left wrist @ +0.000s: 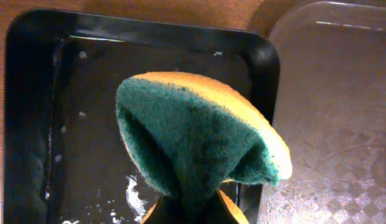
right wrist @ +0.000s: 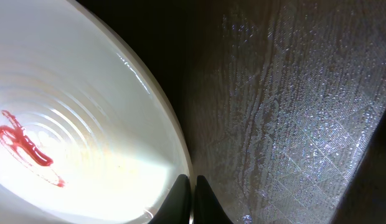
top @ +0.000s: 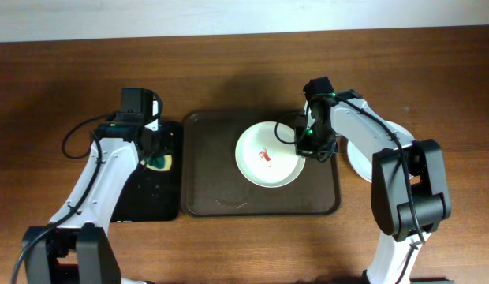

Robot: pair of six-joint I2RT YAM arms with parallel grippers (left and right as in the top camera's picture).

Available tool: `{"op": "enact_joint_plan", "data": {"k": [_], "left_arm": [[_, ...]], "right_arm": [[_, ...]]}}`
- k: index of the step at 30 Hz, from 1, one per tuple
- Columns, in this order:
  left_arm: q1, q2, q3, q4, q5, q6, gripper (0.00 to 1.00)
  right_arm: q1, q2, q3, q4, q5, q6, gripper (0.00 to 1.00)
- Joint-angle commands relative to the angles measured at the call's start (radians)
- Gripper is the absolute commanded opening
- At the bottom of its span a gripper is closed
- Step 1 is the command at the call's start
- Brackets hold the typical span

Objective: Clean dirty plates on tray and stack at the side

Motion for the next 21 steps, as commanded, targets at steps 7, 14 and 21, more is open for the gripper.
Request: {"op": "enact_joint_plan", "data": {"k": [7,14,21], "left_arm": [[0.003,-0.105,0.018,0.086,-0.098,0.006,0.00],[0.003,-0.105,0.018,0.095,-0.128,0.006,0.00],[0.003,-0.105,0.017,0.098,-0.190,0.006,0.00]], "right_arm": [[0.010,0.004,-0.001,0.002,0.002,0.005,0.04],[0.010,0.004,-0.001,0.002,0.002,0.005,0.04],[0.010,0.004,-0.001,0.002,0.002,0.005,0.04]]}}
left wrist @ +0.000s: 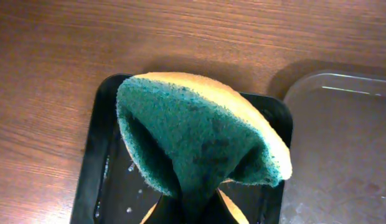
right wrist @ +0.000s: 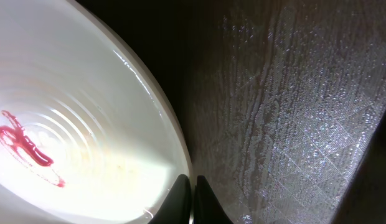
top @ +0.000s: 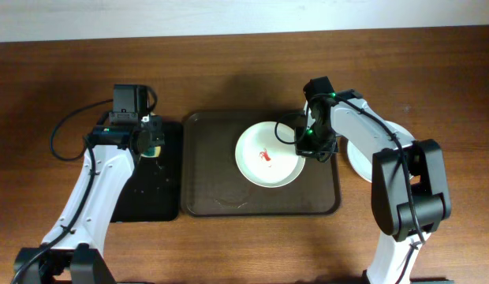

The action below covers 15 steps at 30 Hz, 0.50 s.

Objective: Clean dirty plates on tray and stack at the side

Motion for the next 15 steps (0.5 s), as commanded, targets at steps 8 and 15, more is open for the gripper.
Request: {"op": "enact_joint_plan", "data": {"k": [8,15], "left_arm": [[-0.041,-0.026,0.017,0.004,-0.165,0.017,0.00],[-0.041,-0.026,0.015,-0.049,-0.122,0.016,0.00]], "right_arm": [[0.010,0.004,-0.001,0.000,0.002,0.005,0.04],[0.010,0.004,-0.001,-0.001,0.002,0.005,0.04]]}}
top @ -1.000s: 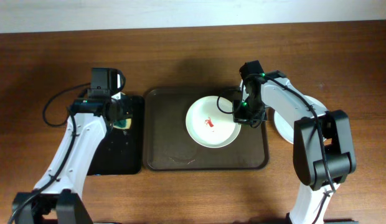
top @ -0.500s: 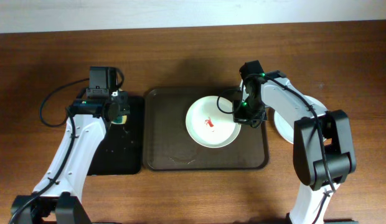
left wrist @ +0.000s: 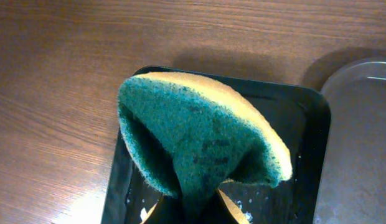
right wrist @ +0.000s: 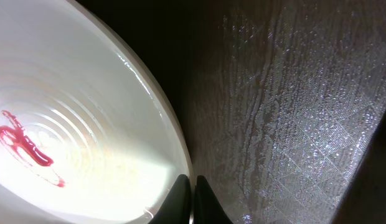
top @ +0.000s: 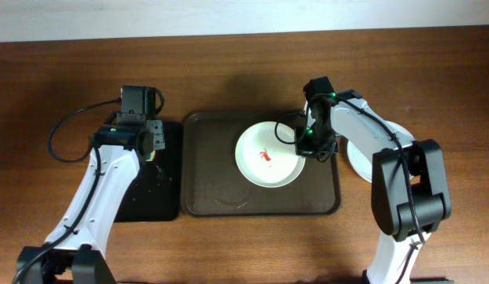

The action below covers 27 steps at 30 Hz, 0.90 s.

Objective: Clean dirty plates on tray and stack at the side

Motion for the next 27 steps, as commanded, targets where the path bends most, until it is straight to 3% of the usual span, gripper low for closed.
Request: {"op": "enact_joint_plan", "data": {"k": [1,5,9,12,15,21,27], "left_arm": [[-0.002,-0.026,0.014,-0.010,0.019,0.012,0.00],[-0.002,-0.024,0.013,-0.033,0.071,0.012,0.00],[-0.002,-0.024,0.013,-0.023,0.275,0.013,0.00],[-0.035,-0.024,0.013,0.033,0.531,-0.010,0.00],[-0.131,-0.014,0.013,0.061,0.543,-0.108,0.00],[-0.319,0.159,0.013,0.191,0.574,-0.441,0.00],[-0.409,0.308,0.013,0.322,0.569,-0.562,0.00]], "right_arm": [[0.010,0.004,-0.001,-0.001,0.002,0.005,0.04],[0.010,0.004,-0.001,-0.011,0.002,0.005,0.04],[0.010,0.004,-0.001,-0.016,-0.029,0.005,0.04],[0.021,0.004,-0.001,-0.021,-0.178,0.006,0.04],[0.061,0.004,-0.001,0.001,-0.159,0.062,0.04],[0.077,0.004,-0.001,0.000,-0.124,0.122,0.04],[0.077,0.004,-0.001,-0.001,-0.124,0.122,0.04]]}}
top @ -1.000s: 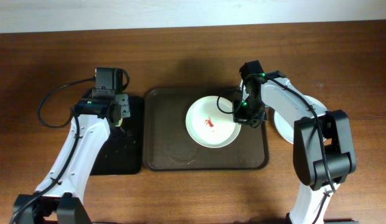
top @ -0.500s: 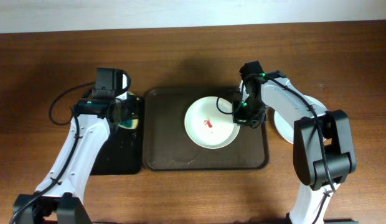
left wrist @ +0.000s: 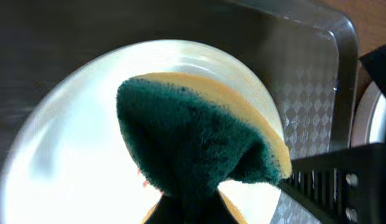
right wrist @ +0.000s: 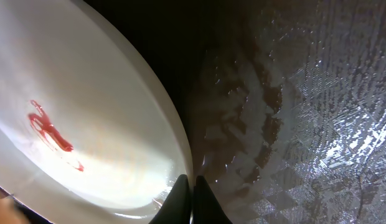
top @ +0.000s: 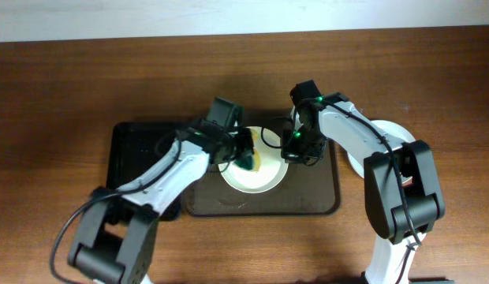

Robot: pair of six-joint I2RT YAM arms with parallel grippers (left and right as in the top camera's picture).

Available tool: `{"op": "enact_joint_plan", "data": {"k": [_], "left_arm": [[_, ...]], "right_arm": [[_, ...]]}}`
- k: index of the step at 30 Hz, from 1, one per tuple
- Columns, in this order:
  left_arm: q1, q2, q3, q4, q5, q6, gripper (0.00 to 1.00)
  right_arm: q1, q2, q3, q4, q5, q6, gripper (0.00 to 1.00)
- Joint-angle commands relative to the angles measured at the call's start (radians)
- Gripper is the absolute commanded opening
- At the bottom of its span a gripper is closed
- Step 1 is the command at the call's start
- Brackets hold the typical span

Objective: Clean dirty plates on tray and stack at the side
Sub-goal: 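Scrub the last plate with the sponge in the left gripper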

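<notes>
A white plate (top: pixel 233 175) with a red smear (right wrist: pixel 51 127) lies on the brown tray (top: pixel 205 201). My left gripper (top: pixel 243 158) is shut on a green-and-yellow sponge (left wrist: pixel 199 140), held over the plate's middle. My right gripper (right wrist: pixel 190 186) is shut on the plate's right rim (right wrist: pixel 180 140), seen in the overhead view at the plate's right edge (top: pixel 296 150). Whether the sponge touches the plate cannot be told.
A black water tray (top: pixel 138 154) sits left of the brown tray. A clean white plate (top: pixel 390 138) rests on the wooden table at the right, partly under my right arm. Wet patches glisten on the brown tray (right wrist: pixel 261 118).
My left gripper with the sponge has moved from above the black tray's far end to over the dirty plate. The plate and right gripper have shifted slightly left on the tray.
The left gripper held the sponge low over the black water tray, then over that tray's far edge, still gripping it. Throughout, the right gripper stayed shut on the plate's rim. Now the sponge is over the plate on the brown tray.
</notes>
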Motion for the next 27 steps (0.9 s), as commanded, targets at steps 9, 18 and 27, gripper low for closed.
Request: {"op": "enact_joint_plan", "data": {"k": [9,18,27], "left_arm": [[0.010,0.125,0.025,-0.082,-0.315,0.052,0.00],[-0.005,-0.031,0.094,-0.107,-0.145,0.065,0.00],[0.058,-0.075,0.095,-0.224,-0.274,0.194,0.00]], "right_arm": [[0.006,0.004,-0.001,-0.015,0.018,0.014,0.04],[0.006,0.004,-0.001,-0.014,0.017,0.014,0.04],[0.006,0.014,-0.001,0.019,0.021,0.003,0.25]]}}
